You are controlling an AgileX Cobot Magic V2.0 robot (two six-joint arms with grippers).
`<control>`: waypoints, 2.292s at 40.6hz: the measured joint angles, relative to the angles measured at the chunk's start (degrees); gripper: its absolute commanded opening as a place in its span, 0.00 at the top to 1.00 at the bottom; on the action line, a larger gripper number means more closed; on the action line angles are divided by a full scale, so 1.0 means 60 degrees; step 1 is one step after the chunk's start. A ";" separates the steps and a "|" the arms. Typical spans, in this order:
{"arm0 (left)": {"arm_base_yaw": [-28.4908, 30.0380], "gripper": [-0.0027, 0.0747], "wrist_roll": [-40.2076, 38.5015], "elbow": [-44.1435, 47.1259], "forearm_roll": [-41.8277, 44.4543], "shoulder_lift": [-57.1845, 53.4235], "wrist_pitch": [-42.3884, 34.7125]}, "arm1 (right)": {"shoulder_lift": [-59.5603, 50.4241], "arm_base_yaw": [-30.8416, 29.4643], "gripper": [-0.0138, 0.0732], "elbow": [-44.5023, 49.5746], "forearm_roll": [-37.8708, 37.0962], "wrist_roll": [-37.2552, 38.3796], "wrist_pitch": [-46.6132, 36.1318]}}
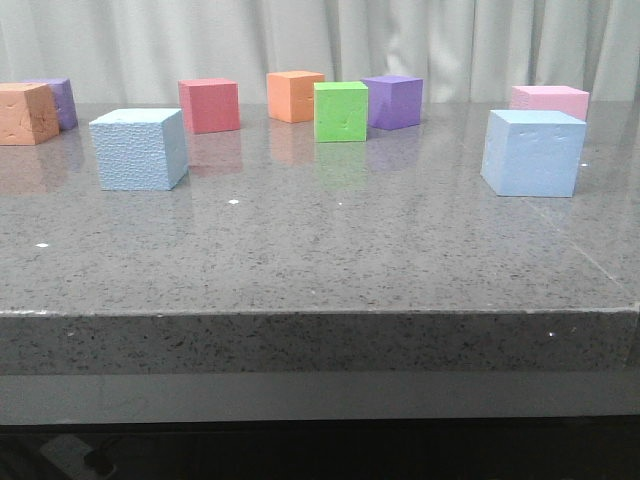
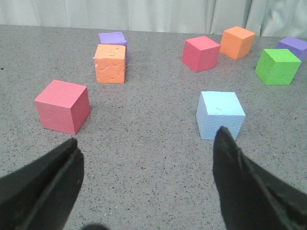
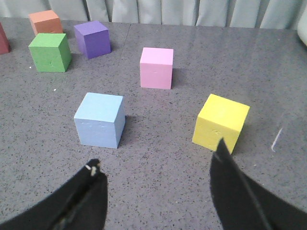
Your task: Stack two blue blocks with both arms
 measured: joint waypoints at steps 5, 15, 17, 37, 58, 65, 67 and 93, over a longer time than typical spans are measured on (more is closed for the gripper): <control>0.0000 0.32 0.0000 0.0000 0.0000 0.0000 0.0000 | 0.0006 0.0000 0.28 0.0000 0.0000 0.0000 0.0000; 0.0000 0.40 0.0000 0.0000 0.0000 0.0000 0.0000 | 0.0022 0.0000 0.28 0.0000 0.0111 0.0000 -0.0161; 0.0000 0.42 0.0000 0.0000 0.0000 0.0000 0.0000 | 0.0022 0.0000 0.26 0.0000 0.0146 0.0000 -0.0166; 0.0000 0.50 0.0000 0.0000 0.0000 0.0000 0.0000 | 0.2423 0.0147 0.11 -0.2986 0.0952 -0.0254 0.2269; 0.0000 0.50 0.0000 0.0000 0.0000 0.0000 -0.0008 | 0.7913 0.2126 0.14 -0.6493 0.0925 0.0120 0.3922; 0.0000 0.50 0.0000 0.0000 0.0000 0.0000 -0.0008 | 0.9154 0.2126 0.14 -0.7188 -0.0101 0.1374 0.4105; 0.0000 0.50 0.0000 0.0000 0.0000 0.0000 -0.0008 | 0.9473 0.2126 0.14 -0.7346 -0.0307 0.1585 0.4105; 0.0000 0.50 0.0000 0.0000 -0.0019 0.0000 -0.0008 | 1.2029 0.2126 0.14 -0.7920 -0.0580 0.2677 0.3279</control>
